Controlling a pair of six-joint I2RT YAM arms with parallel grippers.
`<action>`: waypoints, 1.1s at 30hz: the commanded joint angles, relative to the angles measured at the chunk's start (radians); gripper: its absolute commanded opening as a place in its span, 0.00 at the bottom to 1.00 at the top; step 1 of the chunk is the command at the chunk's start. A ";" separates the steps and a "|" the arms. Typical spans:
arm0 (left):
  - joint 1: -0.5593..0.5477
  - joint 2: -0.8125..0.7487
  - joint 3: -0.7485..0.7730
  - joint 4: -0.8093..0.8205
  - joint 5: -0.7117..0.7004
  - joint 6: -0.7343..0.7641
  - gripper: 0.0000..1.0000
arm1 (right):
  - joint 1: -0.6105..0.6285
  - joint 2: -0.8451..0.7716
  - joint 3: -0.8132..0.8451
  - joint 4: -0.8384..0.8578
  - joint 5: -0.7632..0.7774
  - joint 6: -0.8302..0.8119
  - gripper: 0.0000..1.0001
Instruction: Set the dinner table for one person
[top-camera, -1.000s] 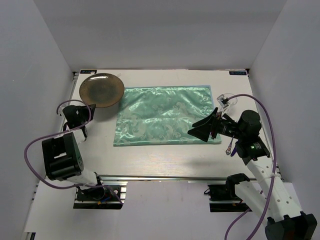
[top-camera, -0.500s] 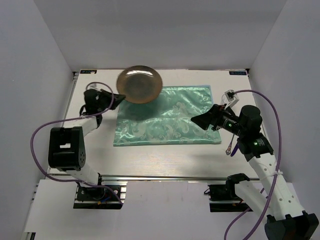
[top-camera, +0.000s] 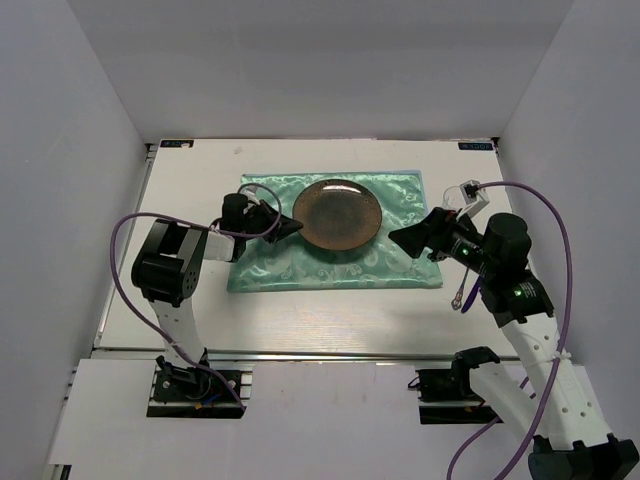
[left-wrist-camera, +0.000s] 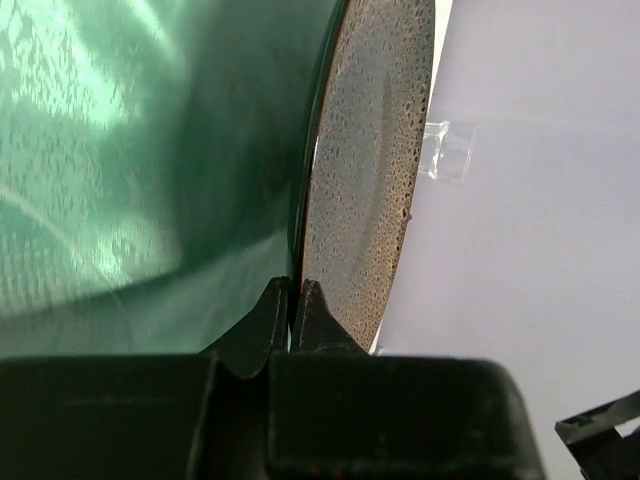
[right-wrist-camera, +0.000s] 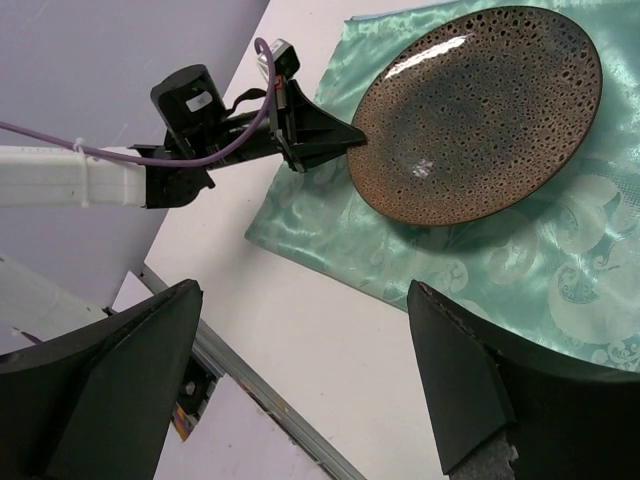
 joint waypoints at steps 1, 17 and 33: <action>-0.004 -0.033 0.099 0.249 0.063 -0.029 0.00 | -0.008 -0.027 0.013 0.007 0.002 -0.027 0.89; -0.031 -0.028 0.047 0.164 0.000 0.011 0.00 | -0.006 -0.025 0.008 -0.001 0.002 -0.038 0.89; -0.031 -0.215 0.007 -0.088 -0.165 0.122 0.76 | -0.011 0.048 0.036 -0.031 0.039 -0.036 0.89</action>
